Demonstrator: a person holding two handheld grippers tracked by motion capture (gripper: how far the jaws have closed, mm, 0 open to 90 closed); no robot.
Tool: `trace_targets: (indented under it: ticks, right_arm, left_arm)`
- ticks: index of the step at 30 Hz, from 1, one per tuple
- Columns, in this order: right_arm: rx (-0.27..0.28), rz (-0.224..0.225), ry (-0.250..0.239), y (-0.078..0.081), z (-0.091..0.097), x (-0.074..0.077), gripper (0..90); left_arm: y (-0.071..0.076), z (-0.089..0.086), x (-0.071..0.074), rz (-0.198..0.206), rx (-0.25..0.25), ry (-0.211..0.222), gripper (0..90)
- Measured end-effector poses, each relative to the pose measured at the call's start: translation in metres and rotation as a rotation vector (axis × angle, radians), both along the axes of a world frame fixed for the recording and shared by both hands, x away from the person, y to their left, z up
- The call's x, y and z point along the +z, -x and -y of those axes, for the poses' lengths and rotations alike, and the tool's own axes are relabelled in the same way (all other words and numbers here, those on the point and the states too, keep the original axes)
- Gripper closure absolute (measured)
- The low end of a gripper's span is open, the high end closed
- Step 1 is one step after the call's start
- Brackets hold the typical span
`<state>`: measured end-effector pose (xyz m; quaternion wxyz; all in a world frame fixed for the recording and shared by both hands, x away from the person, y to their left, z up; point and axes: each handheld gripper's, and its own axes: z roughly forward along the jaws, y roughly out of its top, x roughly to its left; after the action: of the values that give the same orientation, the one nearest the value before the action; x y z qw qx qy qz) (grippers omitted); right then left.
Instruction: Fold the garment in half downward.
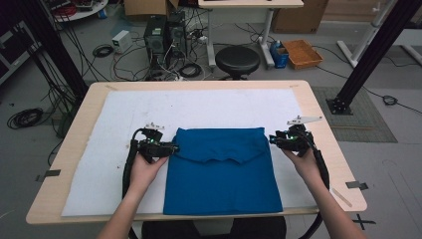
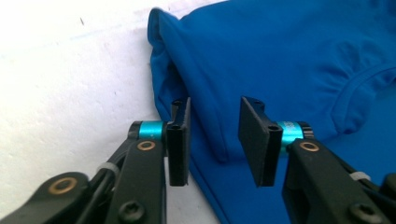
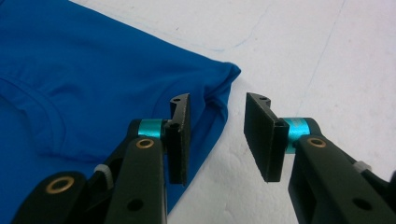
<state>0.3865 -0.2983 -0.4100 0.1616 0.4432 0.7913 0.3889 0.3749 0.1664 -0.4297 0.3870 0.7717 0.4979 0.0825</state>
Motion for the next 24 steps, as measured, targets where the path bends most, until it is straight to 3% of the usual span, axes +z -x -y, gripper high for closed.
trace_targets:
  ticks: [1,8,13,24]
  right_arm:
    - [-0.002,-0.007,-0.013,0.000,0.001,-0.002,61.7]
    - [-0.015,-0.025,-0.040,-0.001,0.007,-0.008,61.4]
    - [-0.012,-0.036,-0.044,0.001,0.008,-0.010,61.4]
    - [0.000,-0.084,-0.080,0.011,-0.001,-0.016,63.1]
  left_arm:
    - [-0.001,0.001,-0.002,-0.025,0.006,0.035,66.8]
    - [-0.003,0.001,-0.003,-0.085,0.033,0.079,68.8]
    - [-0.003,0.004,-0.005,-0.101,0.030,0.066,70.4]
    - [0.001,0.009,-0.005,-0.077,0.029,0.005,76.2]
